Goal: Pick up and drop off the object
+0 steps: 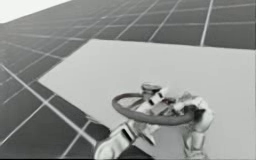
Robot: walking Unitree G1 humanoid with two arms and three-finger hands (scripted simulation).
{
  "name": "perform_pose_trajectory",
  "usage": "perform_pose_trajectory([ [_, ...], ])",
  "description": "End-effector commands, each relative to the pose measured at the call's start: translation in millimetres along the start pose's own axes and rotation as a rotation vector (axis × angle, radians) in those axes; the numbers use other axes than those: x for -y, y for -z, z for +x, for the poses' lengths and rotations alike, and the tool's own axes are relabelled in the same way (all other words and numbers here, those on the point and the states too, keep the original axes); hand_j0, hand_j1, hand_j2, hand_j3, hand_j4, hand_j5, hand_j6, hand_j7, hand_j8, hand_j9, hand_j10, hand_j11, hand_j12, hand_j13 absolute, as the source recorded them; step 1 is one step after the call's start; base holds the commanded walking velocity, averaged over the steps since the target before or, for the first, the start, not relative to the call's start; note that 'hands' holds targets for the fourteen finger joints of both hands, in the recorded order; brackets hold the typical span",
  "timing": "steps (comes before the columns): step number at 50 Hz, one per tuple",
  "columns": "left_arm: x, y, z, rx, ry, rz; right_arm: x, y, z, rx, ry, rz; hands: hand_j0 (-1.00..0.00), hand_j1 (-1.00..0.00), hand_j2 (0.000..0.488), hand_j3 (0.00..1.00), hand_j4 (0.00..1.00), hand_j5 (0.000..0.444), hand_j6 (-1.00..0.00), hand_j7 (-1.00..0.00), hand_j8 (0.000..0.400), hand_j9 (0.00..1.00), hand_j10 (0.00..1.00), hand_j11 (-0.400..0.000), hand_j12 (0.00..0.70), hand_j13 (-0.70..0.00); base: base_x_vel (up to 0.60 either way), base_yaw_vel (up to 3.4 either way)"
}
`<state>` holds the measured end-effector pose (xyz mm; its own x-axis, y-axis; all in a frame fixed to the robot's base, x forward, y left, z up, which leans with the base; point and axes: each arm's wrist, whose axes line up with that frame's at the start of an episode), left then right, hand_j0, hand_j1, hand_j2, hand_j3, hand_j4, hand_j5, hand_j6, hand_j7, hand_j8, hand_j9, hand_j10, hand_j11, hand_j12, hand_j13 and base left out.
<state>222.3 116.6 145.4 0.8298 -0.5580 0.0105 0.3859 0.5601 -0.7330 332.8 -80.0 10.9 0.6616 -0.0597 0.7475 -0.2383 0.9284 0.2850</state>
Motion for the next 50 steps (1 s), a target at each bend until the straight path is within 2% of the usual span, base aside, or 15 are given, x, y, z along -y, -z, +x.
perform_pose_trajectory([
  [1, -37.8, 30.7, -38.8, -0.139, -0.321, -0.009, 44.5, 14.9, 31.6, 0.227, -0.121, 0.166, 0.0, 0.0, 0.0, 1.0, 1.0, 0.0, 0.0, 0.0, 0.0, 1.0, 1.0, -0.4, 0.0, -0.7, 0.0, 0.0],
  [2, -45.3, 40.3, -38.5, -0.151, -0.317, -0.005, 49.8, 10.0, 32.1, 0.236, -0.133, 0.202, 0.0, 0.0, 0.0, 1.0, 1.0, 0.0, 0.0, 0.0, 0.0, 1.0, 1.0, -0.4, 0.0, -0.7, 0.0, 0.0],
  [3, -45.7, 33.6, -46.5, -0.138, -0.319, -0.011, 42.3, 11.7, 29.0, 0.246, -0.162, 0.219, 0.0, 0.0, 0.0, 1.0, 1.0, 0.0, 0.0, 0.0, 0.0, 1.0, 1.0, -0.4, 0.0, -0.7, 0.0, 0.0],
  [4, -38.3, 38.4, -37.4, -0.13, -0.315, -0.008, 42.8, 12.1, 24.8, 0.291, -0.158, 0.266, 0.0, 0.0, 0.0, 1.0, 1.0, 0.0, 0.0, 0.0, 0.0, 1.0, 1.0, -0.4, 0.0, -0.7, 0.0, 0.0],
  [5, -40.1, 39.8, -46.1, -0.126, -0.304, -0.019, 39.3, 9.8, 29.7, 0.299, -0.184, 0.31, 0.0, 0.0, 0.0, 1.0, 1.0, 0.0, 0.0, 0.0, 0.0, 1.0, 1.0, -0.4, 0.0, -0.7, 0.0, 0.0],
  [6, -49.9, 33.8, -40.6, -0.129, -0.302, -0.012, 5.0, -47.1, 127.4, -0.91, 0.791, -0.21, 0.0, 0.0, 0.0, 1.0, 1.0, 0.0, 0.0, 0.0, 0.0, 1.0, 1.0, -0.4, 0.0, -0.7, 0.08, 6.17],
  [34, -49.9, 33.8, -40.6, -0.129, -0.302, -0.012, 5.0, -47.1, 127.4, -0.91, 0.791, -0.21, 0.0, 0.0, 0.0, 1.0, 1.0, 0.0, 0.0, 0.0, 0.0, 1.0, 1.0, -0.4, 0.0, -0.7, 0.09, 5.93],
  [50, -49.9, 33.8, -40.6, -0.129, -0.302, -0.012, 5.0, -47.1, 127.4, -0.91, 0.791, -0.21, 0.0, 0.0, 0.0, 1.0, 1.0, 0.0, 0.0, 0.0, 0.0, 1.0, 1.0, -0.4, 0.0, -0.7, 0.12, 4.41],
])
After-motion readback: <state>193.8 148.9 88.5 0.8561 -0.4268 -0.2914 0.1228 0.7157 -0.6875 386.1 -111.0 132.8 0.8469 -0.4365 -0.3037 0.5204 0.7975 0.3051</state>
